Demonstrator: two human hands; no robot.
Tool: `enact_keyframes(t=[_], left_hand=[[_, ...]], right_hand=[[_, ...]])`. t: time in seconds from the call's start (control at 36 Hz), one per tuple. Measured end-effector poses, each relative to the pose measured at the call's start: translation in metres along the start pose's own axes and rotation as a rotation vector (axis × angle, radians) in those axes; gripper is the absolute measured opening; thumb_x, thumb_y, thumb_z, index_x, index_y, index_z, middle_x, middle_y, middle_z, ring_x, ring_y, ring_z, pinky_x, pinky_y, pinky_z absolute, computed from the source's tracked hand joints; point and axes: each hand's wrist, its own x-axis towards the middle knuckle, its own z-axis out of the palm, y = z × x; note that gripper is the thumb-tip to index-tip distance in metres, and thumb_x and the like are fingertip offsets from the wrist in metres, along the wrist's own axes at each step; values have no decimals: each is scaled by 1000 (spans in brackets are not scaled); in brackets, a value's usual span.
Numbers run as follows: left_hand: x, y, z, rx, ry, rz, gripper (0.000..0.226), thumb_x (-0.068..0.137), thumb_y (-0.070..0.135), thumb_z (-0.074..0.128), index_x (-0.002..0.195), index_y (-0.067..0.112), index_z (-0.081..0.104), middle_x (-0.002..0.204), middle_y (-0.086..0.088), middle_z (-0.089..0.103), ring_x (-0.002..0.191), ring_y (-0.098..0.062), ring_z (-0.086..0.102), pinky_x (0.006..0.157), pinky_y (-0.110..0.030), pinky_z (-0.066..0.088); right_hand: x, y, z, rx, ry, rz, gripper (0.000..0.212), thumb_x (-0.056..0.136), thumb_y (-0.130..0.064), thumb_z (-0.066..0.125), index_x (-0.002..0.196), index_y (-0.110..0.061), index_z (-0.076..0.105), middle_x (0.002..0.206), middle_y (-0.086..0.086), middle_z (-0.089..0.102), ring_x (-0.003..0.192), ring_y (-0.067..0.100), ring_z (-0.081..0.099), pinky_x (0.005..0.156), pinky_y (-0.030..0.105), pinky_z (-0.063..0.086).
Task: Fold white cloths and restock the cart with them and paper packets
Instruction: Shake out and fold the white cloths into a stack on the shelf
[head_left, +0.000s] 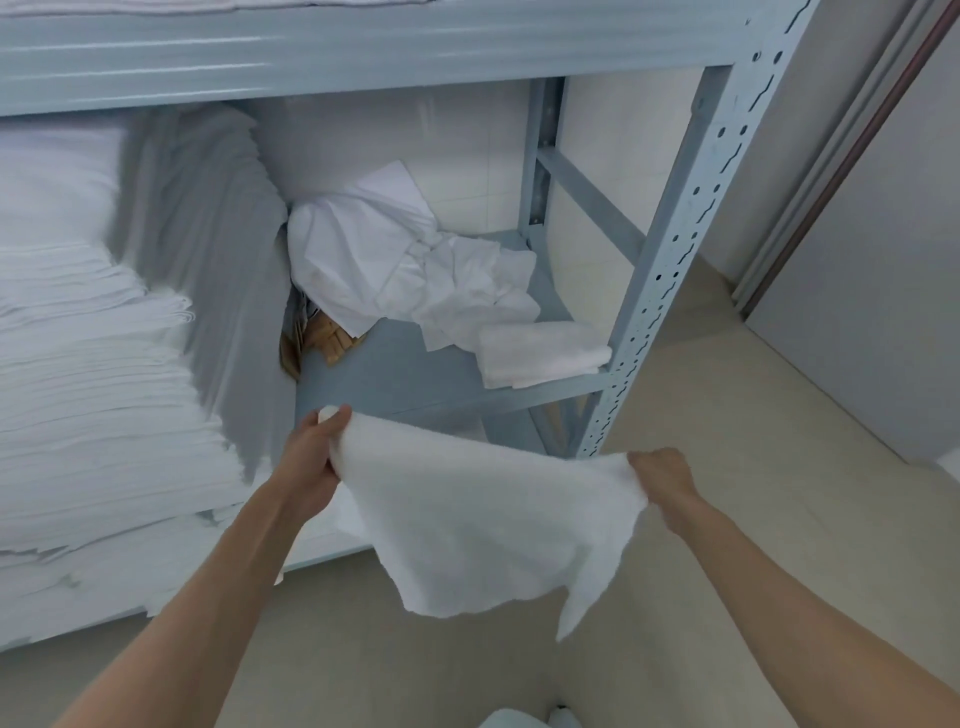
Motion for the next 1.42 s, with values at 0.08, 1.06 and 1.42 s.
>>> enact_keyframes(t=[0.08, 1.06, 1.42], left_hand=[[2, 9, -2, 86, 25, 79, 8, 96, 18, 63, 95, 13, 57, 93, -6, 63, 80, -20, 61, 66, -38, 51], [15, 46, 34, 863, -74, 453, 25, 96, 3, 56, 107, 24, 48, 116, -12, 47, 100, -26, 50, 77, -43, 54], [19, 45, 33, 635, -50, 186, 18, 84, -1, 75, 96, 5, 63, 91, -14, 61, 66, -20, 57, 61, -28, 51]], right_hand=[[8, -10, -14, 447, 16, 9, 21, 98, -9, 54, 109, 5, 65, 100, 16, 63, 88, 28, 59, 81, 43, 50], [28, -19, -89, 538, 155, 111, 39, 81, -27, 76, 107, -6, 56, 97, 9, 59, 81, 26, 59, 73, 40, 50], [28, -18, -98, 439, 153, -24, 31, 89, -2, 61, 119, -12, 61, 92, 4, 57, 85, 20, 52, 64, 30, 41]])
